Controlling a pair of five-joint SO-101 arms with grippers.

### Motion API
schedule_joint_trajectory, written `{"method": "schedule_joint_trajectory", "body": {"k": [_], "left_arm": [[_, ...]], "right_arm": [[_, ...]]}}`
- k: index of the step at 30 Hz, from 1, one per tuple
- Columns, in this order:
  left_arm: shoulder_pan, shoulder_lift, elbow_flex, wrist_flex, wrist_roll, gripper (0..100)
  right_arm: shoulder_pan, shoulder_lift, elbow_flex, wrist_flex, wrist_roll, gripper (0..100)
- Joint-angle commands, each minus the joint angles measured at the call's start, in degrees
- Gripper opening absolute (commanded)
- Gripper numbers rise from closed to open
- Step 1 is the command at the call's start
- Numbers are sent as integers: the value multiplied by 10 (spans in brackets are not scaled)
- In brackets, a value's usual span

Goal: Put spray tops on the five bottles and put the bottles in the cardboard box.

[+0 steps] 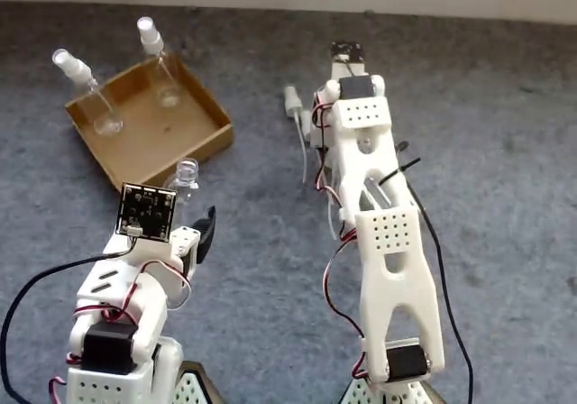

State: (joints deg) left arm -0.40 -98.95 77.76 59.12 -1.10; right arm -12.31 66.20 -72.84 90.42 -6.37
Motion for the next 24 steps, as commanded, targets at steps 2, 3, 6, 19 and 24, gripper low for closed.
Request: {"method": "schedule_joint_trajectory", "body": {"k": [2, 3, 6, 19, 24], "left_arm": [[0, -7, 2, -13, 7, 136], [0, -7, 7, -15, 7, 136], [0, -7, 21, -31, 7, 136], [95, -7, 54, -52, 4, 139], [162, -7, 73, -53, 4, 140]], "right_arm": [[-5, -11, -33, 9, 11, 108], [-5, -9, -33, 15, 13, 101], [-4, -11, -37, 29, 15, 35], [-4, -36, -162, 83, 15, 5], [-1, -54, -276, 109, 15, 5]]}}
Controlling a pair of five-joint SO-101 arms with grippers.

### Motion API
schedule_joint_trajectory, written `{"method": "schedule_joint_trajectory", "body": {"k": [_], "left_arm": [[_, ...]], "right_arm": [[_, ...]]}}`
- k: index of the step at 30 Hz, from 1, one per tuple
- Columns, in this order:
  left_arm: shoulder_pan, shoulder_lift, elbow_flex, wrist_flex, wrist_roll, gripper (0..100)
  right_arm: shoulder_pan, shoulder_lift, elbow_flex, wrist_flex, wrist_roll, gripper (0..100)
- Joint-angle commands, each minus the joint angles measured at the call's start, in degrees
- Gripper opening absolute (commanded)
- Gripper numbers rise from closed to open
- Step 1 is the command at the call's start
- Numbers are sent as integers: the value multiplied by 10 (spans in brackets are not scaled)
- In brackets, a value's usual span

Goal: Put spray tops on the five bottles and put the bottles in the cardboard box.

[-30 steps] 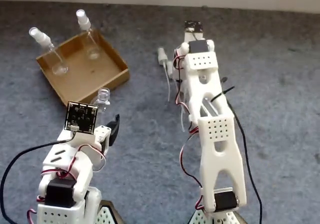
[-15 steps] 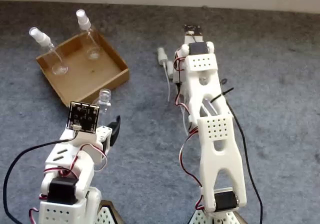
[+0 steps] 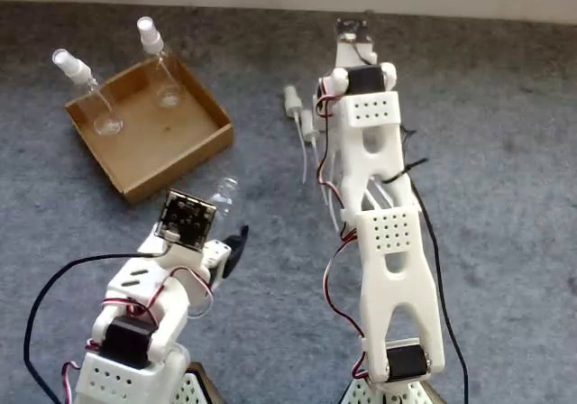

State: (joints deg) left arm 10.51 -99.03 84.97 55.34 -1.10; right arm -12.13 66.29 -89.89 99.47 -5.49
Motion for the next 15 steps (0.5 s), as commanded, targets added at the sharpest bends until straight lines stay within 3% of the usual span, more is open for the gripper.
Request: {"method": "schedule_joint_trajectory", "body": {"k": [1, 8, 15], "left_arm": [[65, -7, 1, -15, 4, 140], [122, -6, 25, -16, 3, 140], [141, -6, 71, -85, 3, 141]], "right_arm": [[-3, -63, -121, 19, 6, 5], [-6, -140, -122, 20, 6, 5], [-2, -260, -109, 21, 6, 5]]}}
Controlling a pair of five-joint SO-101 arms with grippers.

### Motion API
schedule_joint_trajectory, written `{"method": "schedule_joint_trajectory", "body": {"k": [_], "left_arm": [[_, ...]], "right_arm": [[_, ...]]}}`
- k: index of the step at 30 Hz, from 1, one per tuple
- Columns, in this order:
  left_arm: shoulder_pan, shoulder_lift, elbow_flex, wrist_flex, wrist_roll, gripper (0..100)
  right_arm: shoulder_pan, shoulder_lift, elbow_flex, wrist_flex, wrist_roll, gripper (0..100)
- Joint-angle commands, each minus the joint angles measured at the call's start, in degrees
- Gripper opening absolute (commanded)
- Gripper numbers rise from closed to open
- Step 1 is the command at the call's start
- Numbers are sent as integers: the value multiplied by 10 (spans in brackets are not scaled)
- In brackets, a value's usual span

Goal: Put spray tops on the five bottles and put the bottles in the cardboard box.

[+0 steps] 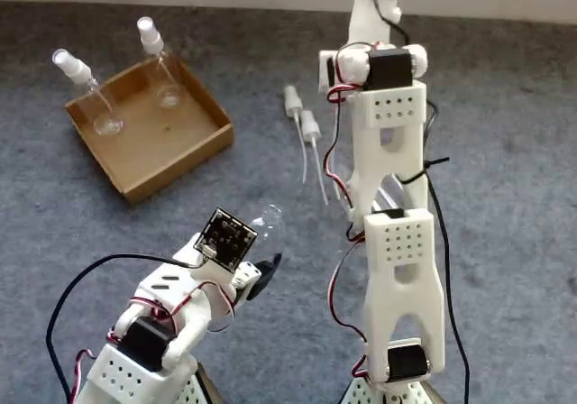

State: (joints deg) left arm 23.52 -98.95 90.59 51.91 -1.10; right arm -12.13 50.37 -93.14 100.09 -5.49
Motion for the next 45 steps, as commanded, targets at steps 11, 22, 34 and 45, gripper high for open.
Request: {"method": "schedule_joint_trajectory", "body": {"k": [11, 22, 34, 45], "left_arm": [[62, -7, 51, -103, 4, 141], [92, -7, 48, -105, 5, 138], [196, -7, 44, -156, 4, 137], [221, -7, 44, -174, 5, 137]], "right_arm": [[-4, -335, 176, 14, 5, 5], [-6, -588, 239, 14, 5, 5], [-6, -812, 479, 11, 4, 5], [-6, -905, 723, -135, 4, 5]]}}
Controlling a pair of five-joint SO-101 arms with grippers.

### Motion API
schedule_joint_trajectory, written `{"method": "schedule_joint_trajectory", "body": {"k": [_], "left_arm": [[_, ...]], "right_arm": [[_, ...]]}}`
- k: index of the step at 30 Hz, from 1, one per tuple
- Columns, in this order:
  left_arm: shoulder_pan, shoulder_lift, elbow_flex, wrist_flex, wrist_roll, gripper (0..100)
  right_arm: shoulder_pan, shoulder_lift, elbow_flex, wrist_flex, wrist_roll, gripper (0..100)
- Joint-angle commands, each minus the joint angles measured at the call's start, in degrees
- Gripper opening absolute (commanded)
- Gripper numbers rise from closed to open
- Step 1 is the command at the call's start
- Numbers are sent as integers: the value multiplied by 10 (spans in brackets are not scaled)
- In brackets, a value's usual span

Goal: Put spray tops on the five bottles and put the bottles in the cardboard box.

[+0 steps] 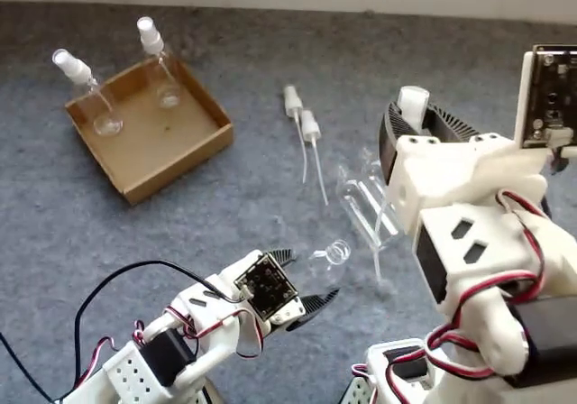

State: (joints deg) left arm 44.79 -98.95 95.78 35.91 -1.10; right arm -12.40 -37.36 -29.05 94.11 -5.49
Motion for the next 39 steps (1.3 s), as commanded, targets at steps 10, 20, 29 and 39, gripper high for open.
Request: {"method": "schedule_joint_trajectory", "body": {"k": [10, 20, 29, 39], "left_arm": [[7, -7, -7, -12, 6, 136], [4, -7, -7, -14, 6, 136], [3, -7, -7, -12, 7, 136], [3, -7, -7, -14, 7, 136]], "right_arm": [[-3, -133, 315, -255, 3, 5], [-4, -176, 433, -339, 2, 5], [-59, -177, 458, -371, -43, 5], [-59, -177, 458, -371, -42, 5]]}}
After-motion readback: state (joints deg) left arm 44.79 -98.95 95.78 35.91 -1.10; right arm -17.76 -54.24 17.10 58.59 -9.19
